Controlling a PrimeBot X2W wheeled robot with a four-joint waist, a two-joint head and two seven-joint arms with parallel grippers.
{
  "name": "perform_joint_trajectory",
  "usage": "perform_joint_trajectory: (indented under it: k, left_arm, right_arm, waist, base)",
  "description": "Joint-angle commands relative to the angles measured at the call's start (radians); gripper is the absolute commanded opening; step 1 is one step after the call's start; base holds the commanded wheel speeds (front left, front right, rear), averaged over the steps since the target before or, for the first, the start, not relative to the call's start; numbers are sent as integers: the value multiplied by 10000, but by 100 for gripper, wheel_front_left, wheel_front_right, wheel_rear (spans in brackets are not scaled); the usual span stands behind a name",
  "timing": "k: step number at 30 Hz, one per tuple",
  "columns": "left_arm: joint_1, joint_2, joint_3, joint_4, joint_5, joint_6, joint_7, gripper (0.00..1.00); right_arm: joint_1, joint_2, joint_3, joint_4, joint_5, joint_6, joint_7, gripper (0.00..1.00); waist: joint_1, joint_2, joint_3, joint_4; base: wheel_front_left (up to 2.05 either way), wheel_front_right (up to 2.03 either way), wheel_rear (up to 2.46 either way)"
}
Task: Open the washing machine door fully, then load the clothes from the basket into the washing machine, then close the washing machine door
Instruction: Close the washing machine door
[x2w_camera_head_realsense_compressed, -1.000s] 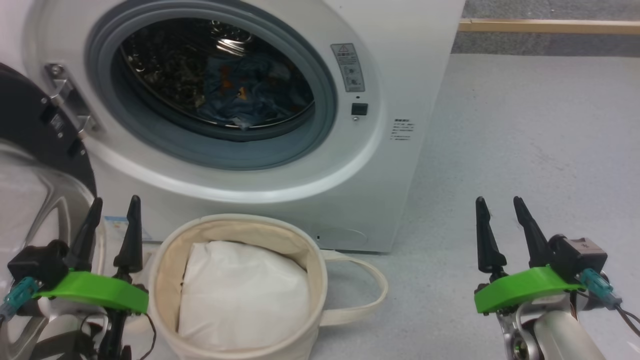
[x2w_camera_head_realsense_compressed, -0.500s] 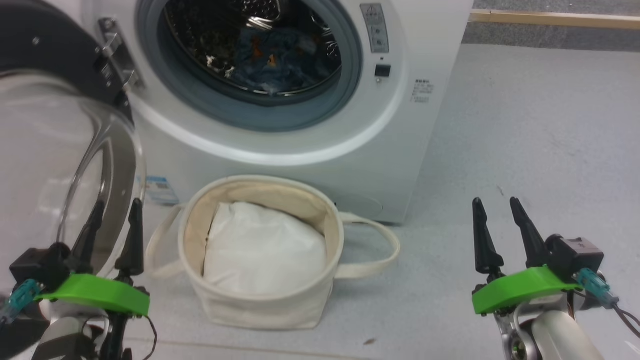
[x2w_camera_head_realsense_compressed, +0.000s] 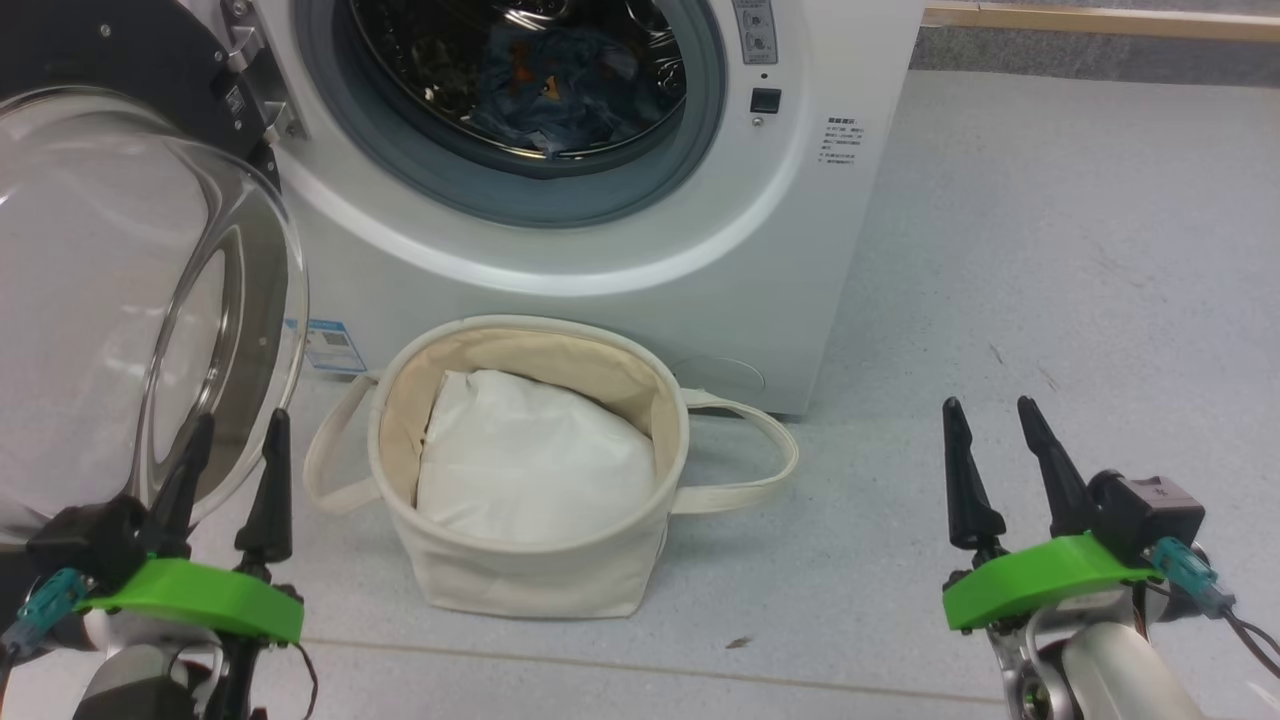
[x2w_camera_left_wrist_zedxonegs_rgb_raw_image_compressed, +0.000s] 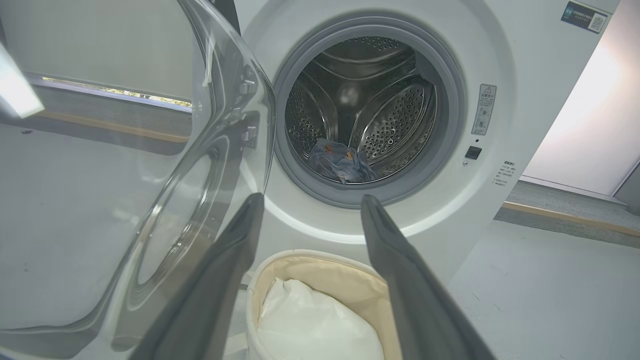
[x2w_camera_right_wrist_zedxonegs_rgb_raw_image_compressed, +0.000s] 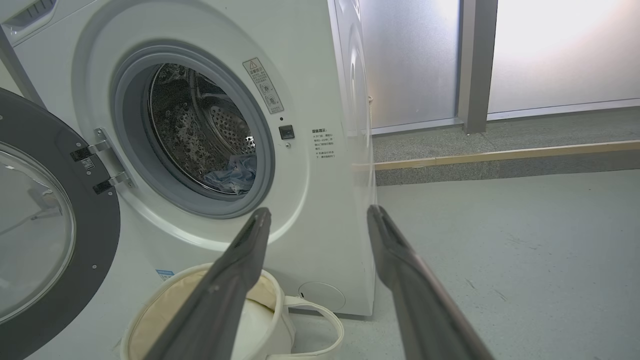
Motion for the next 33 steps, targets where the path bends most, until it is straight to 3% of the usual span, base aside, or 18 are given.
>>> perform_joint_trajectory:
  k: [1,18,33]
  left_arm:
    - [-351,255,343,-344,-62,-57,-57,100]
    - [-351,174,283,-422,65,-57,-57,100]
    - [-45,125,316,-344,265,-58,-57,100]
  right_arm:
    - [-251,-72,190,-265,54,73,-122,100]
    - [-257,-146,368,-257,148,73,-122,100]
    - [-246,-154,873,-52,388,73,-122,100]
  waist:
    - [-2,0,-10,-1]
    - [-2,0,-165,448]
    - [-2,0,-538,2561]
  base:
    - [0,0,0]
    - [0,0,0]
    - [0,0,0]
